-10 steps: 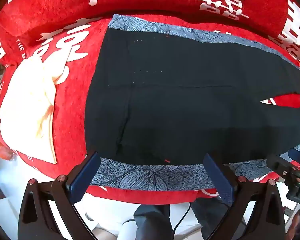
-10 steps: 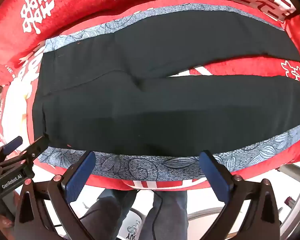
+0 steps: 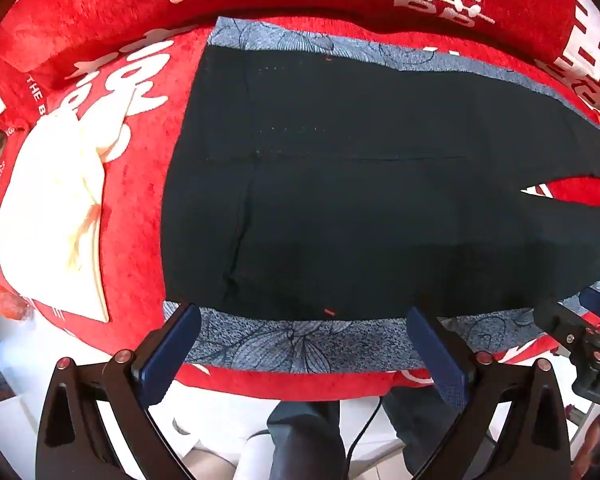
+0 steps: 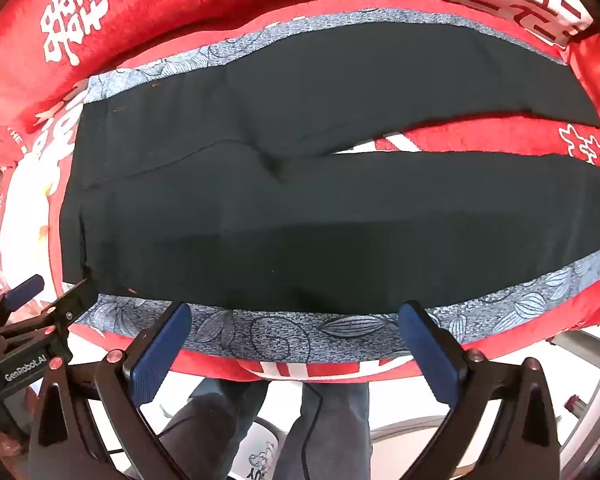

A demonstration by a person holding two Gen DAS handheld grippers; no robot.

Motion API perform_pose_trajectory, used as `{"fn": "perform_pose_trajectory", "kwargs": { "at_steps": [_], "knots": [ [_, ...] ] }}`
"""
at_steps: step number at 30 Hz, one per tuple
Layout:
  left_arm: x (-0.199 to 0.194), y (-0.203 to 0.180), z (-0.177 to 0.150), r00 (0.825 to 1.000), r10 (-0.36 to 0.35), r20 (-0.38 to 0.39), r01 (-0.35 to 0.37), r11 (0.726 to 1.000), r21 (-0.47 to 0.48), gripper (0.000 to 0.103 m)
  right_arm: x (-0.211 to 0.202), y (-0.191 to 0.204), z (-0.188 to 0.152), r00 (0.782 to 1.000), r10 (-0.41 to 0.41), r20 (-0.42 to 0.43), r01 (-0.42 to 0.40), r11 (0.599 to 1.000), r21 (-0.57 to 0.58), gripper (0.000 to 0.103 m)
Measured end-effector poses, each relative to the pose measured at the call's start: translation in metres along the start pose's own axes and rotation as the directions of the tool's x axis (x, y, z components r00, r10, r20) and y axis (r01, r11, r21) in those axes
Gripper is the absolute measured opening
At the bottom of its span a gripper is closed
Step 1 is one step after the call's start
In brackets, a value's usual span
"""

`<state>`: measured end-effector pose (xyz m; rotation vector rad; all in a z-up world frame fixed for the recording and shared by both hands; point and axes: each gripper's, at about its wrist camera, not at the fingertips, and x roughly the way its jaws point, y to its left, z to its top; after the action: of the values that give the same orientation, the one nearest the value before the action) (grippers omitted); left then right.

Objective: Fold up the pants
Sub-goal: 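Position both grippers open over the grey waistband of the black trousers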

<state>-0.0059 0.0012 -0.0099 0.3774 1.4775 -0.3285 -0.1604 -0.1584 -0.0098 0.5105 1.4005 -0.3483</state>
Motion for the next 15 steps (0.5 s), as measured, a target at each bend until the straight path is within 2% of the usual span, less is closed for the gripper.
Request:
{"fn": "perform_pose_trajectory", "kwargs": {
  "at_steps": [15],
  "knots": [
    [0.0017,-0.0107,0.0008,1.0,0.029,0.006,-0.029,1.0,0.004,0.103,-0.0028,-0.0096,0.0067,0.998,-0.058,0.013,0.059,0.998,-0.032,0.103]
  ]
}}
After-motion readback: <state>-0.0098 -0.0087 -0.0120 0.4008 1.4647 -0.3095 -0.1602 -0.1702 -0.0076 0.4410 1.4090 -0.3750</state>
